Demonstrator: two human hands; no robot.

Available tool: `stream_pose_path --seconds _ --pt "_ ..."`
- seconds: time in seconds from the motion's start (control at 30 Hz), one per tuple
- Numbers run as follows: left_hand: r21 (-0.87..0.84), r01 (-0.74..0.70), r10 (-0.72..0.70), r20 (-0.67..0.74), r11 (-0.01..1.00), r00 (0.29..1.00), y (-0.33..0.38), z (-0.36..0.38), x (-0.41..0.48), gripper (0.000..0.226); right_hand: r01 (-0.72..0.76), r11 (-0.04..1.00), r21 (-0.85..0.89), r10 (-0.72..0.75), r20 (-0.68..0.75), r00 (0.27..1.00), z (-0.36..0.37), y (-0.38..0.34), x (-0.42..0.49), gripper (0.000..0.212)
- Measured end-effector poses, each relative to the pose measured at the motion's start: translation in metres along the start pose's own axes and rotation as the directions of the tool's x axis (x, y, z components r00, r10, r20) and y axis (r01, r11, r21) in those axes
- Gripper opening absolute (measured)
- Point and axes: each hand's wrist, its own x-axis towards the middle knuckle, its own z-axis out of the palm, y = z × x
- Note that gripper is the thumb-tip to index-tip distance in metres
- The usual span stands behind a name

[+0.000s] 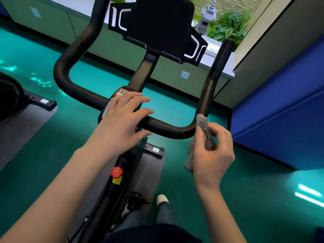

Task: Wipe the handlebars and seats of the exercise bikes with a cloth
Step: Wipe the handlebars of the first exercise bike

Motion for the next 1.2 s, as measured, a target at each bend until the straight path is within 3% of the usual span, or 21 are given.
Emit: stream_pose_path --seconds 0.23,0.37,0.53,0.7,0.87,1.2 --pt "-0.073 0.018 -0.020 -0.037 0.997 0.999 -0.009 -0.004 -0.007 0.054 0.166 0.983 -0.083 -0.146 0.207 0.967 0.032 -0.033 -0.012 0.009" --pt "-0.114 0.001 -0.007 -0.045 0.993 0.999 -0.013 -0.004 -0.008 0.048 0.204 0.978 -0.044 -0.180 0.316 0.931 0.051 -0.056 -0.015 0.008" --pt "-0.158 -0.002 -0.006 -0.051 0.987 0.999 -0.018 -0.003 -0.010 0.048 0.150 0.986 -0.077 -0.128 0.235 0.964 0.035 -0.047 0.006 0.007" --pt "-0.125 0.029 -0.038 -0.067 0.992 0.997 -0.025 -0.006 -0.016 0.062 0.198 0.968 -0.152 -0.131 0.365 0.922 0.053 -0.057 -0.001 0.007" --pt "-0.156 0.026 -0.036 -0.062 0.987 0.997 -0.029 -0.006 -0.023 0.071 0.265 0.962 -0.068 -0.215 0.410 0.886 0.075 -0.072 -0.017 0.007" --pt "-0.161 0.030 -0.044 -0.086 0.987 0.995 -0.029 -0.004 -0.023 0.070 0.201 0.975 0.092 -0.220 0.359 0.907 0.061 -0.065 -0.015 0.007"
